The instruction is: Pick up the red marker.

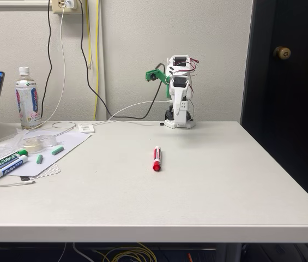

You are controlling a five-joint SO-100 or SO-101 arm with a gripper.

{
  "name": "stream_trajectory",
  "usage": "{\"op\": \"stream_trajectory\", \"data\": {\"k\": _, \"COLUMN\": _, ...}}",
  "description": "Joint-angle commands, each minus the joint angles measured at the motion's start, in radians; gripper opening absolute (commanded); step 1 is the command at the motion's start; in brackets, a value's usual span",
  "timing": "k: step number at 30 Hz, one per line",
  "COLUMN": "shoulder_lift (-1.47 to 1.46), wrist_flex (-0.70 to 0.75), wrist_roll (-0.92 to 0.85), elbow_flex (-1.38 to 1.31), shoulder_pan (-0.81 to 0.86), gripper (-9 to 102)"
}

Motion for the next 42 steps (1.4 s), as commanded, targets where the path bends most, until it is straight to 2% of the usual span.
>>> {"op": "stream_trajectory", "data": {"k": 1, "shoulder_lift": -0.114, "wrist_flex": 0.067, "wrist_roll": -0.201, "elbow_flex": -0.215, "shoulder_pan": -0.006, "gripper": 0}}
{"op": "stream_trajectory", "data": {"k": 3, "shoulder_lift": -0.16, "wrist_flex": 0.112, "wrist_roll": -0.356, "elbow_flex": -0.282, "shoulder_pan": 0.0, "gripper": 0}}
{"op": "stream_trajectory", "data": {"k": 9, "shoulder_lift": -0.204, "wrist_flex": 0.186, "wrist_roll": -0.609, "elbow_flex": -0.371, "shoulder_pan": 0.029, "gripper": 0}}
{"op": "stream_trajectory", "data": {"k": 15, "shoulder_lift": -0.331, "wrist_flex": 0.385, "wrist_roll": -0.982, "elbow_flex": -0.569, "shoulder_pan": 0.041, "gripper": 0}}
{"op": "stream_trajectory", "data": {"k": 21, "shoulder_lift": -0.359, "wrist_flex": 0.42, "wrist_roll": -1.2, "elbow_flex": -0.6, "shoulder_pan": 0.063, "gripper": 1}}
{"op": "stream_trajectory", "data": {"k": 29, "shoulder_lift": -0.457, "wrist_flex": 0.449, "wrist_roll": -1.302, "elbow_flex": -0.624, "shoulder_pan": 0.071, "gripper": 0}}
{"op": "stream_trajectory", "data": {"k": 35, "shoulder_lift": -0.643, "wrist_flex": 0.629, "wrist_roll": -1.35, "elbow_flex": -0.893, "shoulder_pan": 0.084, "gripper": 0}}
{"op": "stream_trajectory", "data": {"k": 42, "shoulder_lift": -0.834, "wrist_flex": 0.769, "wrist_roll": -1.373, "elbow_flex": -1.16, "shoulder_pan": 0.095, "gripper": 0}}
